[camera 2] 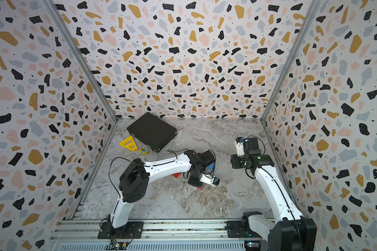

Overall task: Assemble an ice cream with lego
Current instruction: Assemble the lego brick with the lego brick, then pick up the lego brick from the center of the board.

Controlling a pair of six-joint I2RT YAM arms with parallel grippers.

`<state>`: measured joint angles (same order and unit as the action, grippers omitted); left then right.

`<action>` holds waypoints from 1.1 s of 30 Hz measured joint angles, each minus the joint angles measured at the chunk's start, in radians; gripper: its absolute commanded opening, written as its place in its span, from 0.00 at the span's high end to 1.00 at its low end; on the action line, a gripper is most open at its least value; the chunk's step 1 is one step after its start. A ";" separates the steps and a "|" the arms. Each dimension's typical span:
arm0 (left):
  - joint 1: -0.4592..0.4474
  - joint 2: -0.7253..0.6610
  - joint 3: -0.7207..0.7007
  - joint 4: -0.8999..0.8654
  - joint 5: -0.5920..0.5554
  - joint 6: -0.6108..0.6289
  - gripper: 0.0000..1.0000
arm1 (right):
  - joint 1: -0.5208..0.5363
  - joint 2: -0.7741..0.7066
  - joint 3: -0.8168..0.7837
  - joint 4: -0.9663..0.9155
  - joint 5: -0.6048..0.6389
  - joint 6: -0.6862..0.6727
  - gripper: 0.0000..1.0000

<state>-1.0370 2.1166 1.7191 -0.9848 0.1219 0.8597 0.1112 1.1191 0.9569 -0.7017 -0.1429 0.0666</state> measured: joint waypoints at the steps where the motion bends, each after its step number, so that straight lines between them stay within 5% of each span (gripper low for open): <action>1: -0.001 0.001 -0.009 -0.011 0.000 -0.002 0.59 | 0.000 0.000 0.000 0.000 0.000 0.000 0.52; 2: -0.002 0.004 -0.024 -0.025 0.001 -0.006 0.53 | 0.000 0.000 0.000 0.000 0.000 0.000 0.52; 3: -0.002 0.010 -0.041 -0.045 0.000 -0.003 0.02 | 0.000 0.000 0.000 0.000 0.000 0.000 0.52; 22: -0.005 -0.211 -0.103 -0.061 -0.001 -0.027 0.00 | 0.000 0.000 0.000 0.000 0.000 0.000 0.52; 28: 0.057 -0.509 -0.324 0.069 -0.016 -0.143 0.00 | 0.000 0.007 0.000 -0.001 -0.012 -0.010 0.51; 33: 0.106 -0.863 -0.566 0.291 -0.161 -0.335 0.01 | 0.006 0.061 0.019 -0.004 -0.056 -0.036 0.51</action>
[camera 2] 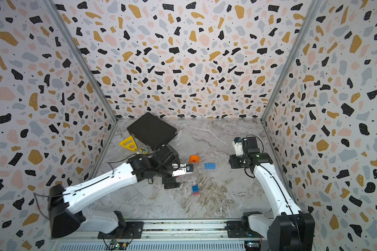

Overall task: Assemble an ice cream with lego
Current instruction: Pick up the lego brick from the center of the board.

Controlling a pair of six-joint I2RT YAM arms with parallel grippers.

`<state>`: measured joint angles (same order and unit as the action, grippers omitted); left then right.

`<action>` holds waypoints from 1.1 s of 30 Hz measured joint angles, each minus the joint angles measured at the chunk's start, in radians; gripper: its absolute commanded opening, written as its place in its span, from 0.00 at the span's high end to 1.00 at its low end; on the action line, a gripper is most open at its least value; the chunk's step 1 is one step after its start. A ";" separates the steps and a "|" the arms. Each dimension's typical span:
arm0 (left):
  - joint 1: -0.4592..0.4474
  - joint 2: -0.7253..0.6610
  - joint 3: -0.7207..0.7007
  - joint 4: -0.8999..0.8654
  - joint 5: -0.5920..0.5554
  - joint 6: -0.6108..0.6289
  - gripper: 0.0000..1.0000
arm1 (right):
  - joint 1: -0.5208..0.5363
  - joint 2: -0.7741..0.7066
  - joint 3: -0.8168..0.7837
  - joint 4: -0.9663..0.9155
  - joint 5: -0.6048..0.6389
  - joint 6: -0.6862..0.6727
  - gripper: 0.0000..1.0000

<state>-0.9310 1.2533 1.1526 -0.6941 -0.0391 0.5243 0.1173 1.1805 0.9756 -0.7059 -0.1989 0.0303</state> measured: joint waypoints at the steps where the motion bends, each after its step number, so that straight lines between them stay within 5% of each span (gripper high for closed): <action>1: 0.000 -0.054 -0.032 0.036 -0.036 -0.040 0.01 | 0.007 0.013 0.007 -0.002 -0.004 -0.009 0.51; 6: 0.009 -0.277 -0.140 0.157 -0.233 -0.254 0.01 | 0.110 0.090 0.064 -0.008 0.009 -0.084 0.51; 13: 0.027 -0.331 -0.143 0.140 -0.275 -0.457 0.00 | 0.256 0.279 0.163 -0.051 0.056 -0.315 0.50; 19: 0.070 -0.248 -0.109 0.058 -0.192 -0.562 0.00 | 0.279 0.369 0.181 -0.124 0.045 -0.517 0.49; 33: 0.342 -0.238 -0.124 0.121 0.249 -0.626 0.00 | 0.340 0.582 0.365 -0.132 0.059 -0.776 0.47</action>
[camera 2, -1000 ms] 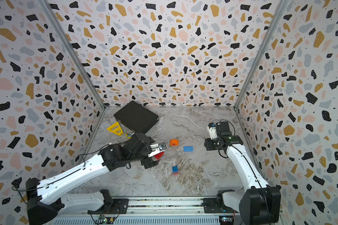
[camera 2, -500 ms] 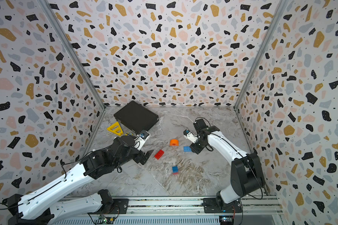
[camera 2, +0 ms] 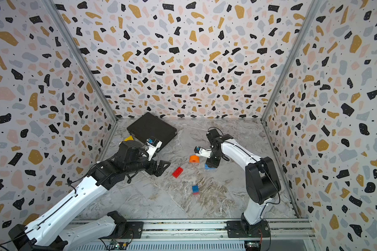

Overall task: Assemble an ice cream with lego
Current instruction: Pick up the lego brick from the center of the board.

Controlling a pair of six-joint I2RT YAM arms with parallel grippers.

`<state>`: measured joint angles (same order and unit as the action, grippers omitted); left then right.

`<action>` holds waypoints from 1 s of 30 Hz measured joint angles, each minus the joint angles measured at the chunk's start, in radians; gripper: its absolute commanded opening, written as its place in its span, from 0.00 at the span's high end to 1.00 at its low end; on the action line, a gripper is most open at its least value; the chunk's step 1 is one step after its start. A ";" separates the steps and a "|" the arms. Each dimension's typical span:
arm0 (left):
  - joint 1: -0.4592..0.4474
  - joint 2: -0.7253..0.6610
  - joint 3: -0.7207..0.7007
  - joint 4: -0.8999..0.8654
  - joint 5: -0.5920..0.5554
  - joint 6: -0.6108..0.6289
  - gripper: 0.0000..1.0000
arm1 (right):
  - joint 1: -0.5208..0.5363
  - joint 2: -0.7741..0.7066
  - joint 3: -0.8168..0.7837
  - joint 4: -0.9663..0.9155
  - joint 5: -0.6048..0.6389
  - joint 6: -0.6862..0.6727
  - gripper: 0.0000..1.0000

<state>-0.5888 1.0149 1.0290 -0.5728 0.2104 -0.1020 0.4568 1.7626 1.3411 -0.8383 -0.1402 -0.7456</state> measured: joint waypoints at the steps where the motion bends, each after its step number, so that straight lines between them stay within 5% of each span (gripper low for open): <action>1: 0.008 0.000 -0.006 0.008 0.021 0.000 0.00 | 0.000 0.017 0.008 0.002 0.005 -0.008 0.47; 30: 0.058 0.001 -0.035 0.053 0.108 0.001 0.00 | 0.037 0.169 0.022 0.074 0.085 -0.056 0.50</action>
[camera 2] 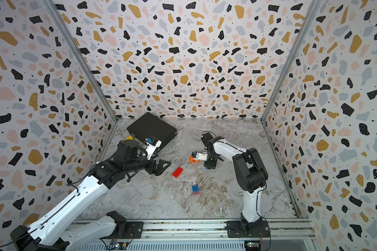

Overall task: Assemble an ice cream with lego
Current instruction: Pick up the lego brick from the center of the board.

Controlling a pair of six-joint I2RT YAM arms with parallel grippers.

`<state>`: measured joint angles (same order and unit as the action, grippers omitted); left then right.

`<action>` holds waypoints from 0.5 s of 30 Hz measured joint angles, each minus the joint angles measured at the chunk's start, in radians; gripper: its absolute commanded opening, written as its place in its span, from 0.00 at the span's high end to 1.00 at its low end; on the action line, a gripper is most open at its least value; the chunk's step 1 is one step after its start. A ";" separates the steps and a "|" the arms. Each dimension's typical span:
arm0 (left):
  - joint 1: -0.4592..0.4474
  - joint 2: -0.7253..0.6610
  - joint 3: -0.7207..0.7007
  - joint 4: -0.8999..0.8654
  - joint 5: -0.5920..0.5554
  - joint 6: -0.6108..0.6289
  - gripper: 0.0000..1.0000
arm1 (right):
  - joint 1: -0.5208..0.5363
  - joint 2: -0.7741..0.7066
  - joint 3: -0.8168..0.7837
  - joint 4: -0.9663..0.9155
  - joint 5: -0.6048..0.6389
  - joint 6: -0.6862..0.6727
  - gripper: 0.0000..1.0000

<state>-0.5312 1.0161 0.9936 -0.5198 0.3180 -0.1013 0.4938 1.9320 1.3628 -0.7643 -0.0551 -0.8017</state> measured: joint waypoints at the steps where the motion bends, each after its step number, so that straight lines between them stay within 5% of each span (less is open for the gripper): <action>1: 0.000 0.000 0.000 0.000 0.000 0.000 0.00 | 0.002 0.000 0.000 0.000 0.001 0.000 0.50; 15: 0.000 0.000 0.000 0.000 0.003 0.000 0.00 | 0.006 0.003 0.000 0.000 0.008 0.000 0.60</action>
<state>-0.5312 1.0161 0.9932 -0.5194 0.3210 -0.1013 0.4999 1.9347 1.3628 -0.7639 -0.0467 -0.8013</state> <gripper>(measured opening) 0.995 0.411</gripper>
